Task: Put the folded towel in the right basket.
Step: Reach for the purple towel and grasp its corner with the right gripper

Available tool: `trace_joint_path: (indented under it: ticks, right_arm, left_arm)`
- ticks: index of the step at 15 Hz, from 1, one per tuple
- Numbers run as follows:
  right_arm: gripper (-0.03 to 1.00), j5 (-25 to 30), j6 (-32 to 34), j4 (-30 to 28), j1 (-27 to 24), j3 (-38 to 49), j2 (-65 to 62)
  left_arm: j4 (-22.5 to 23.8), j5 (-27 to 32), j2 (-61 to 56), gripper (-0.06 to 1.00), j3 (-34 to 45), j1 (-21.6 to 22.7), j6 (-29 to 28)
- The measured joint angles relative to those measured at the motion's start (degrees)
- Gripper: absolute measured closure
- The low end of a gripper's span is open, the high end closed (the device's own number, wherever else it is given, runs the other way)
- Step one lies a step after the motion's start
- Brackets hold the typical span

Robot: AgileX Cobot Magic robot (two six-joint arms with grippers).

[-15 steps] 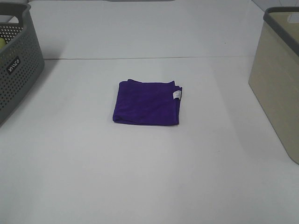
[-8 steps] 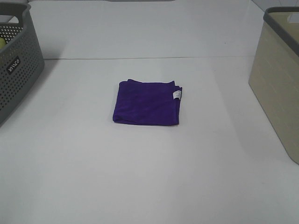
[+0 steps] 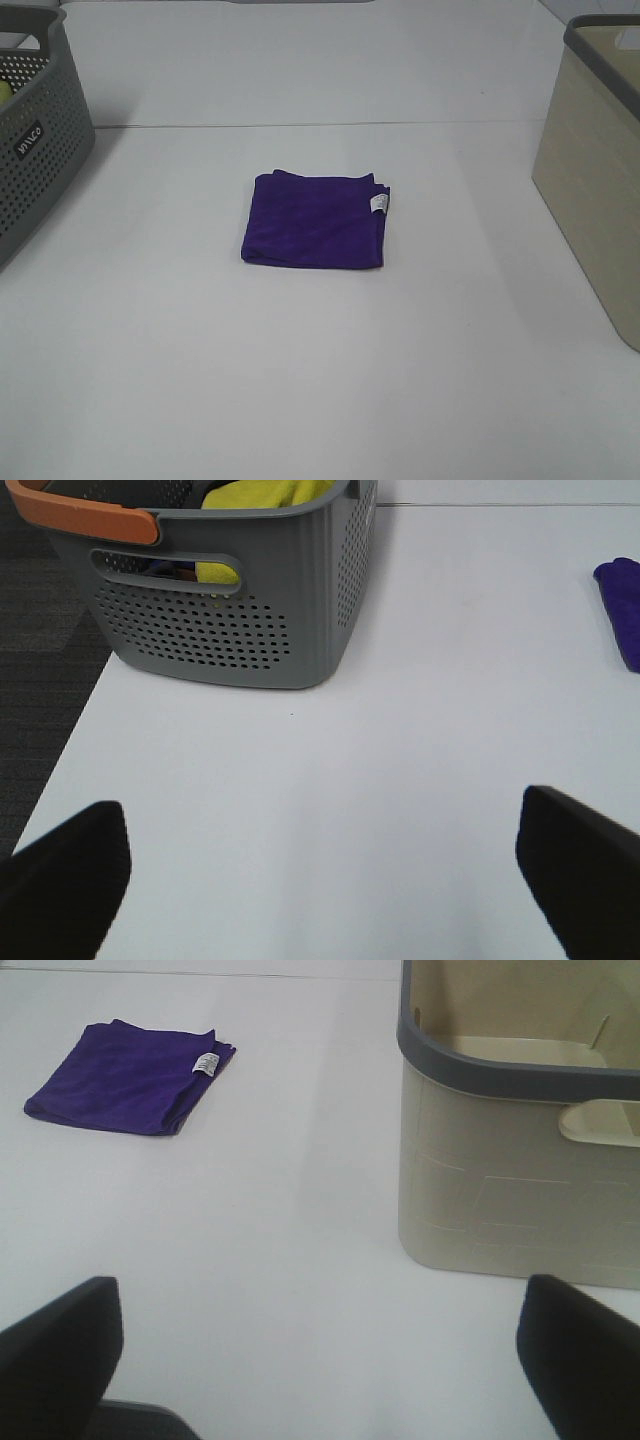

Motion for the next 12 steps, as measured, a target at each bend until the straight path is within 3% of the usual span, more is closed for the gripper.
trace_joint_path:
  ticks: [12]
  right_arm:
    - [-0.01,0.0,0.0,0.0,0.0,0.0,0.0]
  left_arm:
    - [0.0,0.0,0.0,-0.05,0.0,0.0,0.0]
